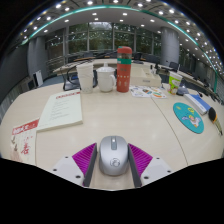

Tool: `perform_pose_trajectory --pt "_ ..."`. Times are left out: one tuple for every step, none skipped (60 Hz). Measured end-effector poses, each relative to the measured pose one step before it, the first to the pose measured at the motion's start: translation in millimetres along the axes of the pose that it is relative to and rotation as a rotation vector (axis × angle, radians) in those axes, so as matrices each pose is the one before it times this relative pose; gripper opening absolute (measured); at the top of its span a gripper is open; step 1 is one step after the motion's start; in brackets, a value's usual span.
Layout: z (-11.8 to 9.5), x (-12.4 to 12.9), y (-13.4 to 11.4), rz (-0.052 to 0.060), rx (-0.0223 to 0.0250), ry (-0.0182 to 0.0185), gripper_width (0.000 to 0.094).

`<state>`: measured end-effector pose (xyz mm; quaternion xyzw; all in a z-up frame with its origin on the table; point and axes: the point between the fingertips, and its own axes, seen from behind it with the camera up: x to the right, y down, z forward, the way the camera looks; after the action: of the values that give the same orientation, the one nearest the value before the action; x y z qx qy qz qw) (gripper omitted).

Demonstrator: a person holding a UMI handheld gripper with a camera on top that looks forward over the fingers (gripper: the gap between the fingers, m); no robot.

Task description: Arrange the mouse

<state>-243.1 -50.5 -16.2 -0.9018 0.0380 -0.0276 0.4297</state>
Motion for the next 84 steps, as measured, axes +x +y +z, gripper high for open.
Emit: perform_pose_trajectory --pt "0.31 1.0 -1.47 -0.0053 0.00055 0.00552 0.0544" --pt "0.27 -0.2 -0.62 -0.0037 0.00305 0.00053 0.0498" --pt "0.47 -0.8 -0.27 -0.0007 0.00269 -0.00411 0.0498" --pt "0.16 -0.25 0.15 -0.0017 0.001 -0.00221 0.0494" --pt "0.23 0.21 0.07 -0.0049 0.00138 -0.00185 0.0487" --pt "0.11 -0.2 0.02 -0.007 0.00093 -0.0031 0.0477" --pt "0.03 -0.3 0.1 -0.0078 0.00031 -0.00402 0.0471" --pt "-0.17 -0.25 -0.07 -0.0071 0.00108 -0.00403 0.0459" --pt "0.04 -0.31 -0.23 -0.0049 0.00061 -0.00474 0.0449" --pt "0.69 -0.52 -0.19 -0.0036 -0.00124 -0.00323 0.0436" --pt "-0.35 0.09 0.05 -0.0026 -0.0007 -0.00373 0.0427" --pt "-0.49 -0.06 -0.19 -0.0025 -0.0007 -0.0038 0.0411" --pt "-0.25 0.22 0.2 -0.0013 -0.002 -0.00238 0.0398" --pt "-0.27 0.12 0.07 -0.0023 -0.00194 -0.00255 0.0393" --pt "-0.39 0.47 0.15 -0.0033 -0.00243 -0.00099 0.0387" --pt "-0.26 0.41 -0.09 -0.0044 -0.00243 -0.00157 0.0374" --pt "-0.52 0.58 -0.55 -0.0036 -0.00173 -0.00201 0.0371" --pt "-1.08 0.51 -1.86 0.0006 0.00274 -0.00243 0.0368" --pt "-1.39 0.22 -2.64 0.0009 0.0037 -0.00435 0.0361" --pt "-1.89 0.25 -3.3 0.0015 0.00475 -0.00441 0.036" --pt "-1.67 0.41 -3.88 -0.0005 0.00625 -0.00531 0.036" --pt "-3.63 0.2 -5.2 -0.0012 0.00716 -0.00635 0.036" --pt "-3.84 0.61 -5.02 0.0002 0.00917 -0.00525 0.036" --pt "-3.97 1.34 -7.6 0.0039 0.01285 -0.00461 0.036" --pt "-4.55 1.67 -8.92 0.006 0.01526 -0.00387 0.036" --pt "-4.84 1.51 -9.84 0.0059 0.01731 -0.00607 0.036" --pt "-4.86 1.78 -10.6 0.0057 0.01767 -0.00802 0.0359" --pt "-4.55 1.76 -13.41 0.005 0.01465 -0.00485 0.036" --pt "-5.74 4.84 -10.97 0.0075 0.02134 -0.0044 0.036" --pt "-5.29 4.93 -13.13 0.0077 0.02291 -0.00154 0.036" --pt "-4.83 5.36 -13.19 0.0069 0.02208 -0.00283 0.036" --pt "-3.9 4.86 -14.35 0.0059 0.0204 -0.00445 0.0359" --pt "-3.72 6.11 -13.53 0.006 0.02168 -0.00514 0.036" --pt "-3.5 7.24 -13.45 0.0054 0.02222 -0.00265 0.0359" --pt "-2.84 8.49 -13.15 0.005 0.02192 -0.00019 0.036" --pt "-2.18 9.47 -12.77 0.0043 0.02078 0.00113 0.0359" --pt "-1.46 9.37 -13.4 0.0036 0.01654 0.002 0.0361" --pt "-0.91 11.31 -9.89 0.0022 0.01683 0.00325 0.036" --pt "-0.3 11.66 -9.4 0.0018 0.01412 0.00534 0.0359" --pt "2.47 12.26 -10.78 0.0013 0.00885 0.00792 0.0359" --pt "0.55 12.99 -6.71 0.0014 0.00818 0.00677 0.0358" --pt "-1.03 13.08 -2.78 0.0021 0.00852 0.00464 0.0359" --pt "2.14 13.71 -4.35 0.0018 0.00426 0.00598 0.0359" --pt "2.47 14.16 -3.21 0.0002 0.00225 0.00701 0.0357" --pt "3.56 13.82 -1.7 -0.001 -0.00004 0.00727 0.0357" --pt "4.25 14.09 0.32 -0.0038 -0.00411 0.00759 0.0356" --pt "4.48 13.54 1.97 -0.0049 -0.00744 0.00853 0.0357" --pt "2.83 15.1 6.75 -0.0033 -0.00774 0.00995 0.0356" --pt "9.36 13.04 -0.01 -0.0022 -0.01317 0.00985 0.0357" --pt "5.9 12.22 4.77 -0.001 -0.01172 0.00705 0.0357" --pt "3.9 11.46 8.34 -0.0004 -0.012 0.00418 0.0356" --pt "6.23 10.64 7.16 -0.0001 -0.01484 0.00325 0.0357" --pt "6.78 11.05 7.99 0.0 -0.01535 0.00439 0.0356" --pt "6.55 10.6 8.39 -0.0008 -0.0164 0.00533 0.0356" --pt "4.16 9.89 14.41 -0.0026 -0.01517 0.00433 0.0356" --pt "8.84 9.53 5.07 -0.0034 -0.01899 0.00232 0.0357" --pt "6.95 8.1 8.43 -0.0044 -0.01803 0.00247 0.0357" --pt "6.68 7.5 8.91 -0.0038 -0.01644 0.0024 0.0356" --pt "6.43 6.76 8.79 -0.0028 -0.01553 0.0024 0.0357" --pt "5.59 5.75 11.75 -0.0038 -0.0166 0.00265 0.0356" --pt "6.06 5.88 9.13 -0.003 -0.01615 0.00196 0.0356" --pt "5.51 4.96 8.48 -0.0009 -0.0142 0.00033 0.0356" --pt "8.51 3.32 8.0 0.0035 -0.00813 -0.00012 0.0355" --pt "3.69 3.94 5.62 0.0062 -0.00719 -0.00171 0.0357" --pt "1.17 4.94 6.21 0.005 -0.00789 -0.001 0.0357" --pt "3.47 4.16 5.89 0.0035 -0.01047 0.00134 0.0356" --pt "3.39 3.22 5.53 0.0022 -0.01052 0.00098 0.0356" --pt "3.11 2.52 4.79 0.0016 -0.00857 -0.00081 0.0358" --pt "3.0 2.03 4.38 0.0013 -0.00686 -0.00196 0.0361" --pt "2.74 1.84 3.65 0.0017 -0.00481 -0.0016 0.0361" --pt "2.14 1.65 2.95 0.002 -0.00303 -0.00171 0.0364" --pt "2.98 -0.43 1.22 0.0006 -0.00722 -0.00067 0.0374" --pt "3.41 1.31 4.56 0.0002 -0.00127 -0.0034 0.0386" --pt "1.89 0.61 2.96 -0.0003 -0.00547 -0.00265 0.0399" --pt "1.64 0.58 2.95 -0.0001 -0.00676 -0.00276 0.0419" --pt "1.28 0.42 2.53 0.0017 -0.00634 -0.00261 0.0437" --pt "-0.05 -0.25 1.26 0.0018 -0.00094 -0.00476 0.0455" --pt "-0.12 0.1 -2.62 0.0007 0.01295 -0.00305 0.047" --pt "-0.54 0.11 -0.95 -0.0002 0.00482 -0.00106 0.0486" --pt "-1.63 -0.95 -0.44 -0.0002 -0.00456 0.00152 0.0504" --pt "-1.0 1.03 0.47 0.0002 -0.00036 0.00199 0.0524" --pt "-1.26 1.3 0.1 0.0011 -0.00084 0.00532 0.0551" --pt "-1.7 0.76 0.16 0.0013 -0.0014 0.0051 0.0593" --pt "-2.28 0.35 -0.18 0.0014 -0.00133 0.00432 0.0643"
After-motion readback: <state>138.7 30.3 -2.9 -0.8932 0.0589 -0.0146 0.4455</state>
